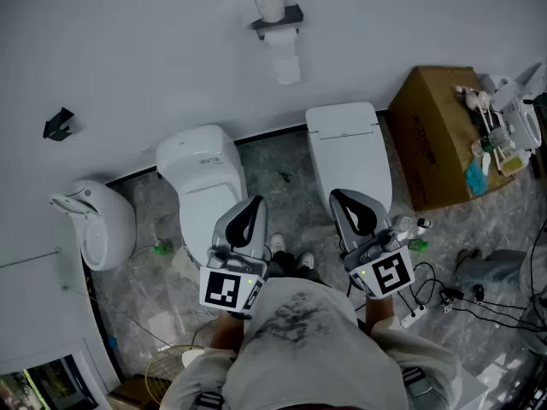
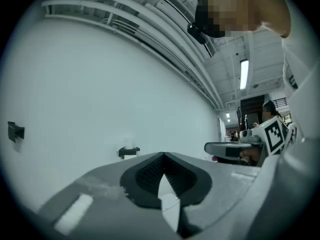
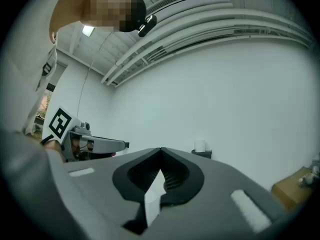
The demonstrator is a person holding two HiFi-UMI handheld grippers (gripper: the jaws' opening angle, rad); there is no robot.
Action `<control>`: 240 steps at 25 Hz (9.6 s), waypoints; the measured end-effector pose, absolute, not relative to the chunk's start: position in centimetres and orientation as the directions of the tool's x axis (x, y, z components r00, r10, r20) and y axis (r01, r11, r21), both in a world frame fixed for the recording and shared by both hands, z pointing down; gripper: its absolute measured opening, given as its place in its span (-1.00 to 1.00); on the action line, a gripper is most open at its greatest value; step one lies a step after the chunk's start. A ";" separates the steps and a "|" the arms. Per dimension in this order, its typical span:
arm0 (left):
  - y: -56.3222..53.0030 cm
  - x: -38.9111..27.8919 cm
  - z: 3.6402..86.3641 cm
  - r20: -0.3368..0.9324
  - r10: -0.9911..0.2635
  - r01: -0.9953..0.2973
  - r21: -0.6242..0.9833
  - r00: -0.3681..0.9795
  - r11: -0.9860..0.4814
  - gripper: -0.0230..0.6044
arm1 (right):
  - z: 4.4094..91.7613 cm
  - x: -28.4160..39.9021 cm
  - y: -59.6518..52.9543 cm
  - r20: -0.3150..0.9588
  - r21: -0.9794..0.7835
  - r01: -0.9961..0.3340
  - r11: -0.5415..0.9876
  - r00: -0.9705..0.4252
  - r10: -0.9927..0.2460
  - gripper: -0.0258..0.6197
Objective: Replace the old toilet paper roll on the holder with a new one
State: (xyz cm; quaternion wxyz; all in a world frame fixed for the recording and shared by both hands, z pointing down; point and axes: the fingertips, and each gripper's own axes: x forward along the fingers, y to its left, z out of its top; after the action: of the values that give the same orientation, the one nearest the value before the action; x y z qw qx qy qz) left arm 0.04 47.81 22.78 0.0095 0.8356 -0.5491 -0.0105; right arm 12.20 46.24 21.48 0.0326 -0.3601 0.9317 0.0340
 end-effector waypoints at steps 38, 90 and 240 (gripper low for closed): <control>32.7 -8.8 24.0 0.009 -0.870 -0.869 0.053 0.493 -0.492 -0.93 | 23.2 1.8 31.8 -0.006 0.067 -0.736 0.674 -0.676 -0.737 -0.92; 8.9 -5.4 29.1 0.172 -0.904 -0.920 0.074 0.392 -0.385 -0.92 | 27.9 5.2 7.6 0.132 0.032 -0.692 0.721 -0.712 -0.690 -0.92; -12.9 4.3 40.0 0.255 -0.772 -0.805 0.052 0.583 -0.591 -0.90 | 37.6 9.4 -5.7 0.205 -0.093 -0.803 0.589 -0.595 -0.777 -0.92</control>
State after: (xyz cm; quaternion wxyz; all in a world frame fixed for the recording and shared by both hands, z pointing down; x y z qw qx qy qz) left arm 4.35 -12.91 40.03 0.0813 0.8858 -0.4450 0.1033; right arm 9.36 -5.71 37.59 -0.0713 -0.4445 0.8886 -0.0879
